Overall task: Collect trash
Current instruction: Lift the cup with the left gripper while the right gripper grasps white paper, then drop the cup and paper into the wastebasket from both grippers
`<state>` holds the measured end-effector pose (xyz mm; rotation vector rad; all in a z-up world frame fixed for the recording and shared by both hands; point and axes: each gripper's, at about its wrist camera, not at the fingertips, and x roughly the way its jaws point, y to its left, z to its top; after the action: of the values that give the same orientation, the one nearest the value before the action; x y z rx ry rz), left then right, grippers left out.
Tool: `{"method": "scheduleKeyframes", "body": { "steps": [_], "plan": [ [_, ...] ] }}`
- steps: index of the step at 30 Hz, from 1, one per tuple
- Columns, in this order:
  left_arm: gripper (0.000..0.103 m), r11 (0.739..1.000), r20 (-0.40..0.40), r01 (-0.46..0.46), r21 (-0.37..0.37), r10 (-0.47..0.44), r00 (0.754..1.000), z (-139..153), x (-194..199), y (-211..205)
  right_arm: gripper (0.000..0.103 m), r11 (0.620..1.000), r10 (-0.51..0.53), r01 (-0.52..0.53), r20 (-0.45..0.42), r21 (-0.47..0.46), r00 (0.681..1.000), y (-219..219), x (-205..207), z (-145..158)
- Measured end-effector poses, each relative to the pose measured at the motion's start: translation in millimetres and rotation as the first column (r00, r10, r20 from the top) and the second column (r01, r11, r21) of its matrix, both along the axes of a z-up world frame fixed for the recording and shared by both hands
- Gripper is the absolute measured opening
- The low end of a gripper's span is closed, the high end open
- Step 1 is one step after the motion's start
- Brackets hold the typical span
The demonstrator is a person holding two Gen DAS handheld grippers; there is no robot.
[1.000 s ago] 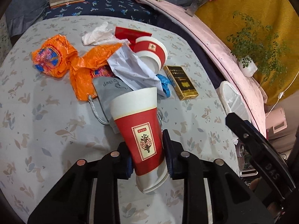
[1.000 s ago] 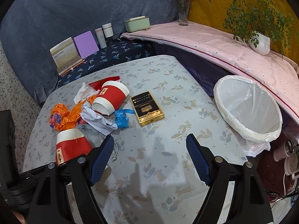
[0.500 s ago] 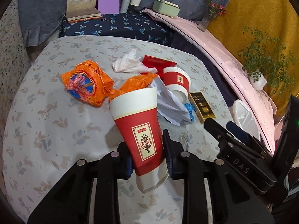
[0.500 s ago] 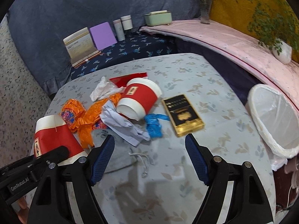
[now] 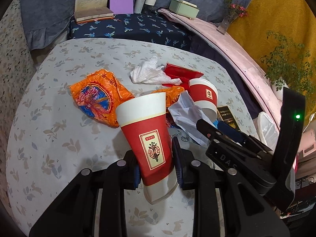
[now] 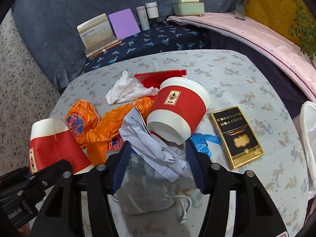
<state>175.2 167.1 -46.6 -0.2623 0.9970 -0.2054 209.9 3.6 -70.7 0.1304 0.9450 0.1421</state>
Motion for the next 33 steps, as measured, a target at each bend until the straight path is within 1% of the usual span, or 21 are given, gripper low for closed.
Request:
{"method": "scheduleKeyframes", "body": {
  "steps": [1, 2, 3, 4, 6, 7, 9, 11, 19, 25, 29, 33],
  "plan": [
    [0.026, 1.0, -0.001, 0.0, 0.001, 0.0, 1.0, 0, 1, 0, 0.042, 1.0, 0.005, -0.005, -0.008, 0.004, 1.0, 0, 2, -3],
    [0.026, 1.0, -0.002, 0.0, 0.001, 0.0, 1.0, -1, 3, 0, 0.034, 1.0, 0.01, -0.01, -0.016, 0.008, 1.0, 0, 2, -5],
    [0.026, 1.0, -0.002, -0.001, 0.002, 0.001, 1.0, -1, 4, -1, 0.031, 1.0, 0.015, -0.014, -0.018, 0.015, 1.0, 0, 2, -5],
    [0.026, 1.0, -0.002, -0.001, 0.003, 0.001, 1.0, -1, 5, -1, 0.03, 1.0, 0.018, -0.018, -0.012, 0.023, 1.0, 0, 1, -5],
    [0.026, 1.0, -0.002, -0.003, 0.002, 0.003, 1.0, 0, 6, -2, 0.023, 0.999, 0.035, -0.035, 0.003, 0.032, 0.999, 1, -4, -1],
    [0.026, 1.0, 0.0, -0.004, 0.0, 0.004, 1.0, 1, 6, -3, 0.021, 0.998, 0.041, -0.041, 0.013, 0.036, 0.999, 1, -7, 2],
    [0.026, 1.0, 0.005, -0.002, 0.003, 0.002, 1.0, 2, 6, -6, 0.015, 0.998, 0.048, -0.049, 0.031, 0.043, 0.998, 1, -11, 10],
    [0.026, 1.0, 0.011, 0.003, 0.004, -0.003, 1.0, 6, 4, -9, 0.011, 0.997, 0.049, -0.052, 0.059, 0.052, 0.997, -1, -17, 22],
    [0.026, 0.999, 0.065, 0.042, 0.001, -0.042, 0.997, 33, -8, -32, 0.011, 0.996, 0.029, -0.042, 0.178, 0.072, 0.984, -22, -39, 76],
    [0.026, 0.995, 0.112, 0.1, -0.001, -0.099, 0.989, 56, -17, -63, 0.011, 0.998, -0.027, 0.009, 0.261, 0.069, 0.965, -56, -60, 115],
    [0.026, 0.988, 0.13, 0.156, -0.006, -0.154, 0.979, 67, -21, -94, 0.011, 0.995, -0.09, 0.072, 0.292, 0.069, 0.952, -89, -72, 129],
    [0.026, 0.976, 0.15, 0.216, 0.008, -0.214, 0.965, 75, -24, -131, 0.011, 0.988, -0.153, 0.142, 0.303, 0.058, 0.941, -124, -84, 134]
  ]
}}
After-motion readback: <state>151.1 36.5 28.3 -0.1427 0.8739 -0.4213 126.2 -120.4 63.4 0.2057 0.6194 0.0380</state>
